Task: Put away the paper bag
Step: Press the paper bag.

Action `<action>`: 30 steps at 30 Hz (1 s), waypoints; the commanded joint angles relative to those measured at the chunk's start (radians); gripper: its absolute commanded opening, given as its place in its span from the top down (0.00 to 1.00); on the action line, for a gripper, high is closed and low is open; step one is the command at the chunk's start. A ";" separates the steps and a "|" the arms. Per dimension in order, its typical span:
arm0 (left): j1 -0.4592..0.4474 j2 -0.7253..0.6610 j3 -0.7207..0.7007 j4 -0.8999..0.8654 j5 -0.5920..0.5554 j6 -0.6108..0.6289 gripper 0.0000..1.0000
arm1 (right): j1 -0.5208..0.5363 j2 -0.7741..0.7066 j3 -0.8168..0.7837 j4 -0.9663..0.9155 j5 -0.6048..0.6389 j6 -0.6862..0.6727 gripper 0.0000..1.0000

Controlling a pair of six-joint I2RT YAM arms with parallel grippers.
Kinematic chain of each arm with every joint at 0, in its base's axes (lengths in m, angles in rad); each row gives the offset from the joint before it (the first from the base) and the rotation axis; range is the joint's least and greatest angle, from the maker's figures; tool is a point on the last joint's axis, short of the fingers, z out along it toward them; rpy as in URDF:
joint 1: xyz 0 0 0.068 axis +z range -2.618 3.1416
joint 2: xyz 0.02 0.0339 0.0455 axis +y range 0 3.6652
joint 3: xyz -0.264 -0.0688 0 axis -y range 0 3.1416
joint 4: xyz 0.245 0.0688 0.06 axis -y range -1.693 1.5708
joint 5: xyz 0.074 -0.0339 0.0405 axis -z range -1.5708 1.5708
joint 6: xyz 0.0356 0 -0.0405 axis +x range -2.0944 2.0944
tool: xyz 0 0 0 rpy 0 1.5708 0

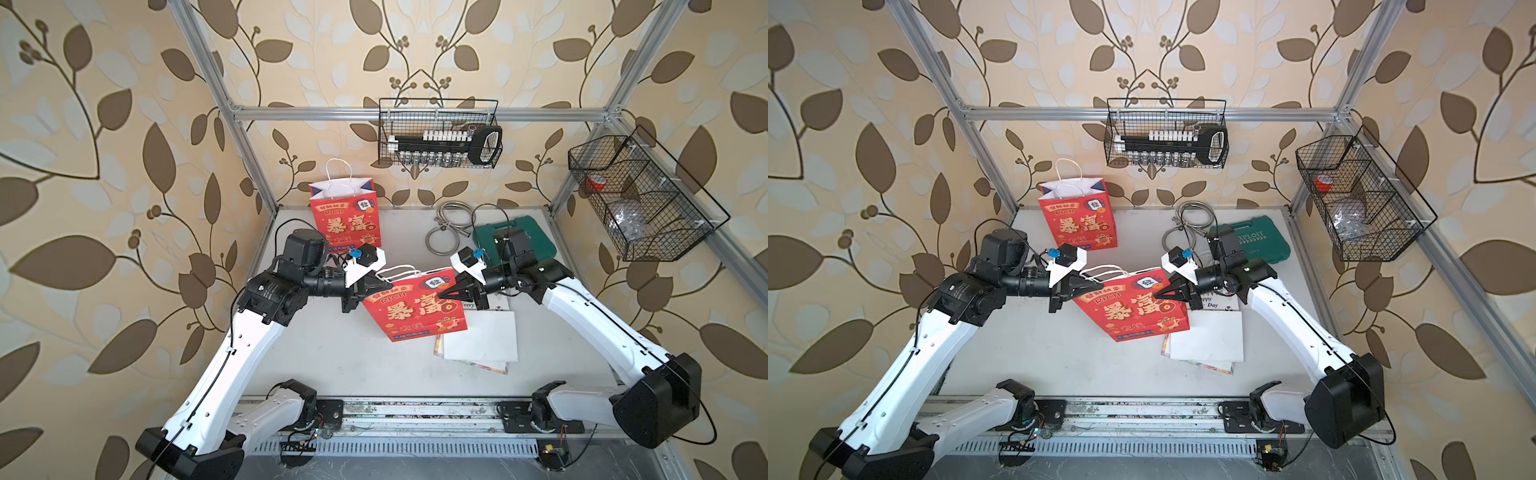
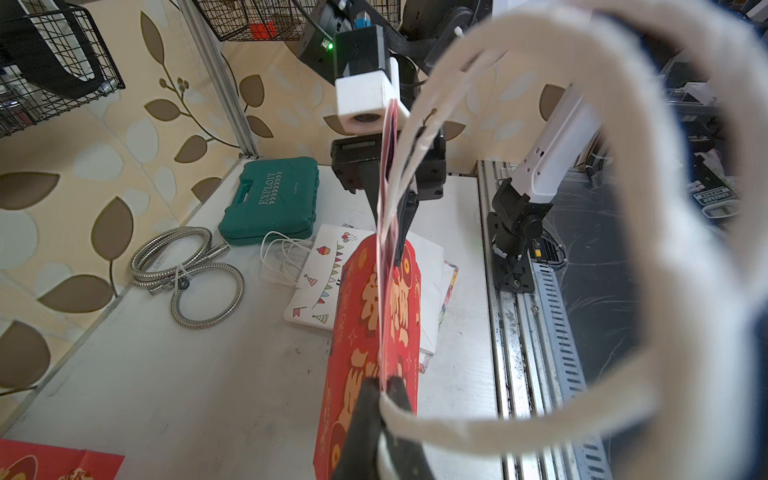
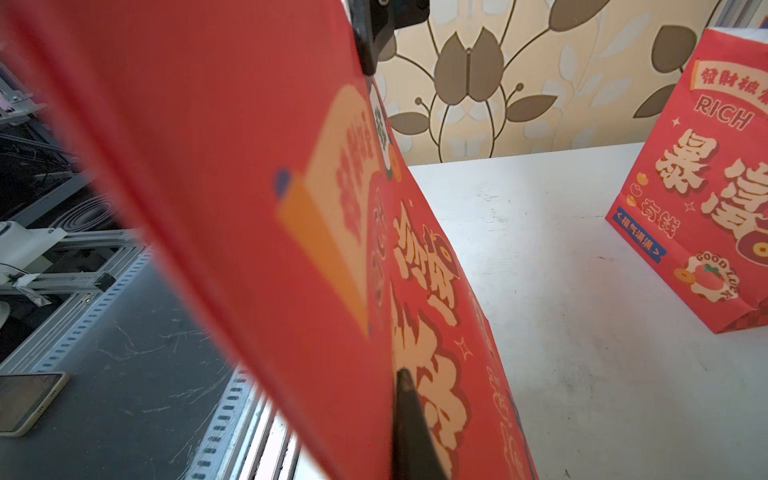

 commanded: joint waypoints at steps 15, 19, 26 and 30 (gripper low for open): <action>0.007 -0.025 0.080 0.055 0.013 0.001 1.00 | -0.006 -0.044 -0.049 -0.072 0.064 -0.057 0.69; 0.007 -0.027 0.090 0.045 0.010 0.008 1.00 | -0.014 -0.077 -0.097 -0.042 0.118 -0.053 0.43; 0.007 -0.027 0.103 0.045 0.008 0.008 1.00 | -0.014 -0.047 -0.087 -0.064 0.107 -0.057 0.98; 0.007 -0.027 0.111 0.047 0.004 0.007 1.00 | -0.013 -0.047 -0.077 -0.086 0.105 -0.081 1.00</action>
